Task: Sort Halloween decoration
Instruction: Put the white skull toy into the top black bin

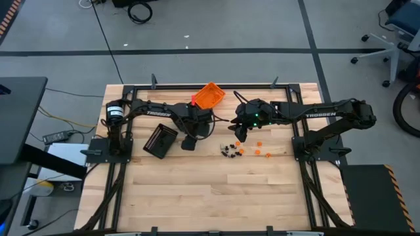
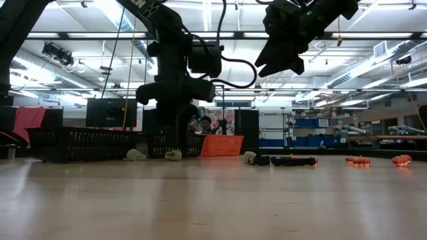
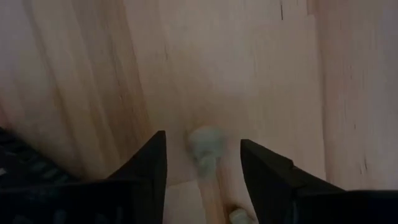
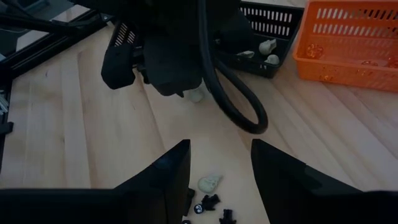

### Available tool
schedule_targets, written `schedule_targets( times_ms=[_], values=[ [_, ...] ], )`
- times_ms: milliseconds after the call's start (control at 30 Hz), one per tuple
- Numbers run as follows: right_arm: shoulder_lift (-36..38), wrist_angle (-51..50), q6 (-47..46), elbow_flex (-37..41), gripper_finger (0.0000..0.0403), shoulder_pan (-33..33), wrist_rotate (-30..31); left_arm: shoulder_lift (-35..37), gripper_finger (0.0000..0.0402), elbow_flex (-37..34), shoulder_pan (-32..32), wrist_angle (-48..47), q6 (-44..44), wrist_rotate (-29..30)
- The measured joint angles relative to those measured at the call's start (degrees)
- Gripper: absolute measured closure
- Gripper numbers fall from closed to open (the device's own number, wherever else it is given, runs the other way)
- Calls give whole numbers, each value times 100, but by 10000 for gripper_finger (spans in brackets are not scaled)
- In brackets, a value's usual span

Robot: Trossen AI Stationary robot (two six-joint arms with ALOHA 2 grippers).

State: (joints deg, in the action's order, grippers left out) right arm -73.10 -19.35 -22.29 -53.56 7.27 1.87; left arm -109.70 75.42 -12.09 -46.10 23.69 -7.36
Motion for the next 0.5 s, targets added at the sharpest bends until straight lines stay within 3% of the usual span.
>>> schedule_targets(
  times_ms=[500],
  values=[
    [0, 2, 38, 0, 230, 0, 7, -23, 278, -309, 50, 30, 274, 104]
  ],
)
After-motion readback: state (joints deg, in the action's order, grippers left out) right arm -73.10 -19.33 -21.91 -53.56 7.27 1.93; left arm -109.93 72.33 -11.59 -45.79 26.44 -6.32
